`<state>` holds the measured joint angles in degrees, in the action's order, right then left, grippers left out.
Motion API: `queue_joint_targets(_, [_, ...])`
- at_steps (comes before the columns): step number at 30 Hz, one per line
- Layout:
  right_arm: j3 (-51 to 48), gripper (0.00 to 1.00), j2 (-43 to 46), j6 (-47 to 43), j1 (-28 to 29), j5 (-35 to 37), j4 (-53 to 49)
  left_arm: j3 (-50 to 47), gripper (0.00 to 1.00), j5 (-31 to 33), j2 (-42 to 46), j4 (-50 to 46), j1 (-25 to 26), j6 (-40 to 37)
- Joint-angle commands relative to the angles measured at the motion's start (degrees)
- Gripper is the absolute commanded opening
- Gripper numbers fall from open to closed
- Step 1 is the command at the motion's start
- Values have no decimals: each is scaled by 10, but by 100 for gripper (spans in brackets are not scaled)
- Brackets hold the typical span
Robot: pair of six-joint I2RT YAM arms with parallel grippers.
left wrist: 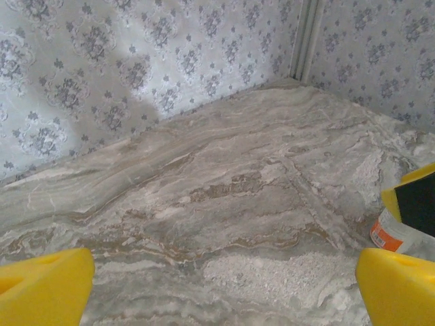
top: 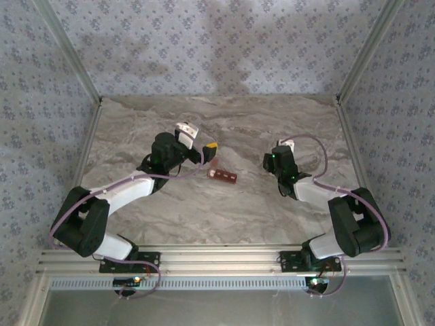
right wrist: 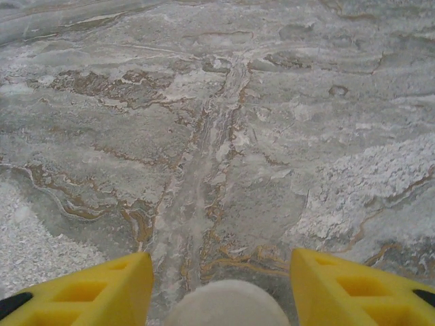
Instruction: Sort the pills into containers
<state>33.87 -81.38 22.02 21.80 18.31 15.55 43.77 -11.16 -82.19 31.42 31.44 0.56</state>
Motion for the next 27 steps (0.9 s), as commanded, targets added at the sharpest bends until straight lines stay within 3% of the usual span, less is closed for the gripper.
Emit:
queue_joint_targets(1, [-3, 64, 12, 9, 4, 10, 10, 12, 98, 15, 22, -38, -5, 7])
queue_joint_targets(7, [36, 71, 82, -2, -6, -17, -46, 15, 98, 38, 31, -64, -8, -1])
queue_joint_targets(12, [103, 74, 128, -14, -10, -90, -109, 25, 98, 52, 35, -85, -29, 43])
queue_joint_targets(22, [256, 77, 47, -2, 6, -294, -251, 37, 98, 45, 21, -105, -69, 100])
queue_joint_targets(27, [305, 77, -6, -9, 52, -312, -320, 87, 84, 42, -15, -177, -73, 92])
